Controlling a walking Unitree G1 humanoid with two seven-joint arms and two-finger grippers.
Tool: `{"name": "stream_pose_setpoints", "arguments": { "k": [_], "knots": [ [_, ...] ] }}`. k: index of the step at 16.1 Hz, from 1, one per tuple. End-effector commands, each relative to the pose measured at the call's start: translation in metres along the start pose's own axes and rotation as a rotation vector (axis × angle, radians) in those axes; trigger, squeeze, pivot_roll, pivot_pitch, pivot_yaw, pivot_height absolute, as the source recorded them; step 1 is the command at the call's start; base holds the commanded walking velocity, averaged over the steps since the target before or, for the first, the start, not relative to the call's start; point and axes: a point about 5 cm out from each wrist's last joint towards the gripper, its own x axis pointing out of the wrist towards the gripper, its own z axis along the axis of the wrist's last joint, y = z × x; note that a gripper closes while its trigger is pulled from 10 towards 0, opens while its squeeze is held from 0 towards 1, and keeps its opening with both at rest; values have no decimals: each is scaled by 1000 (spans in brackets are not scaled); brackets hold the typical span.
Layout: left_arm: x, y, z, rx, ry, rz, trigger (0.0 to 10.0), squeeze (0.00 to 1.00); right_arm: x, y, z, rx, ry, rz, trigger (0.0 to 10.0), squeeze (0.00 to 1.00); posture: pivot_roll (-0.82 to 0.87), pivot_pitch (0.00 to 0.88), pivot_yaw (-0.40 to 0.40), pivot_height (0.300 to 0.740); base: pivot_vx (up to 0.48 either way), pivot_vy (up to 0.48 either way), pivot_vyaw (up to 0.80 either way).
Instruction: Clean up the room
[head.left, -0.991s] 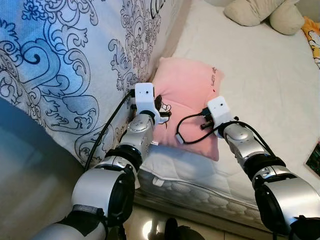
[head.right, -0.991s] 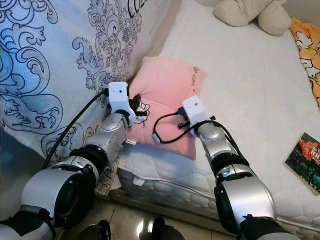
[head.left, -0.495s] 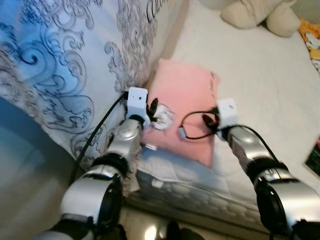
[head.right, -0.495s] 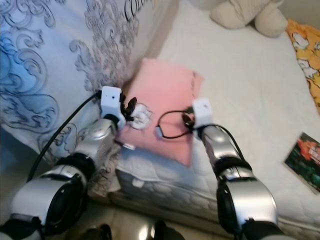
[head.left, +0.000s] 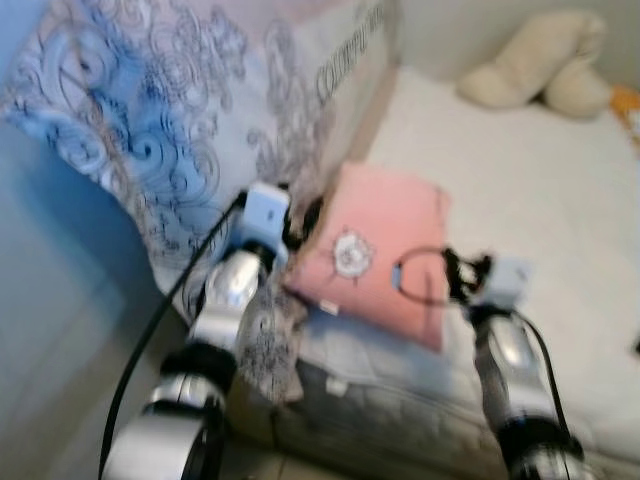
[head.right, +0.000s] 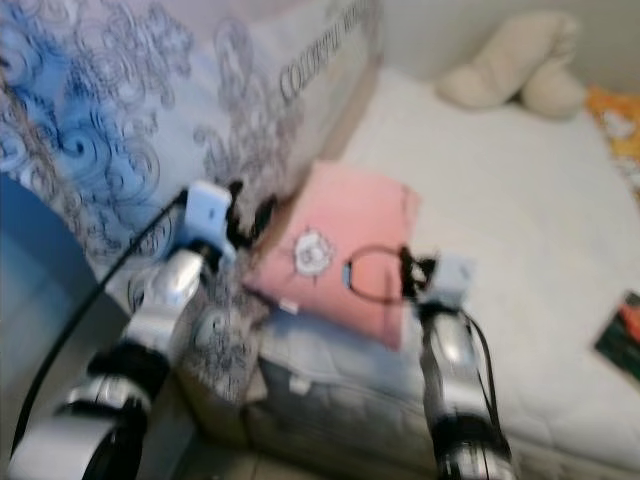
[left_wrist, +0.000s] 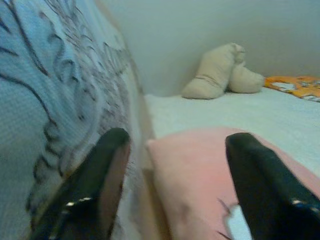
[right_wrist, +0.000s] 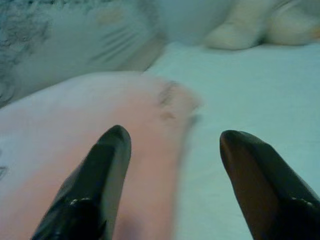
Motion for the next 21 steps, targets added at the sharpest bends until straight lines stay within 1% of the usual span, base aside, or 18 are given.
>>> {"name": "stream_pose_setpoints", "arguments": {
  "k": [1, 2, 4, 5, 6, 8, 9, 10, 11, 12, 15, 17, 18, 20, 21],
  "knots": [
    [-8, -4, 2, -41, -33, -13, 10000, 1000, -19, -10, 10, -9, -88, -78, 10000, 1000, 79, 0, -17, 740, 0, 0, 0],
    [-22, -7, -10, -108, -9, 8, 10000, 1000, -50, -12, -11, -11, -36, -56, 10000, 1000, 61, 0, -19, 740, 0, -285, 0],
    [-33, -13, -28, -146, 64, 29, 10000, 1000, -70, -14, -29, -42, 35, -72, 10000, 1000, 48, 0, 0, 740, 0, -467, 0],
    [-36, -18, -35, -152, 96, 18, 10000, 1000, -73, -16, -26, -78, 22, -112, 10000, 1000, 48, 0, 5, 740, 0, -461, 0],
    [-36, -22, -36, -149, 105, 5, 10000, 1000, -71, -17, -23, -54, 16, -154, 10000, 1000, 37, 0, 15, 740, 0, -458, 0],
    [-37, -27, -35, -150, 123, -28, 10000, 1000, -69, -11, -15, -67, 13, -153, 10000, 1000, 34, 0, 22, 740, 0, -458, 0],
    [-37, -33, -34, -174, 127, -80, 10000, 1000, -65, -10, -13, -77, 22, -147, 10000, 1000, 33, 0, 27, 740, 0, -454, 0],
    [-35, -35, -31, -150, 115, -91, 10000, 0, -61, -8, -11, -110, 17, -131, 10000, 0, 32, 0, 29, 740, 0, -454, 0],
    [-34, -34, -30, -132, 112, -78, 10000, 0, -58, -3, -9, -107, 11, -101, 10000, 0, 30, 0, 30, 740, 0, -454, 0],
    [-32, -34, -30, -144, 111, -70, 10000, 0, -55, 2, -7, -107, 6, -88, 10000, 0, 24, 0, 32, 740, 0, -454, 0],
    [-28, -36, -30, -165, 124, -60, 10000, 0, -49, 9, -5, -95, 25, -63, 10000, 0, 15, 0, 31, 740, 0, -458, 0],
    [-25, -35, -29, -160, 132, -48, 10000, 0, -49, 7, -4, -117, 36, -64, 10000, 0, 12, 0, 24, 740, 0, -458, 0],
    [-23, -33, -29, -155, 133, -41, 10000, 0, -49, 6, -4, -117, 33, -63, 10000, 1000, 12, 0, 24, 740, 0, -454, 0],
    [-20, -31, -28, -152, 129, -41, 10000, 0, -50, 7, -4, -130, 29, -58, 10000, 1000, 12, 0, 24, 740, 0, -454, 0],
    [-19, -30, -26, -148, 126, -41, 10000, 0, -51, 7, -6, -138, 48, -52, 10000, 1000, 10, 0, 21, 740, 0, -454, 0]
  ]
}}
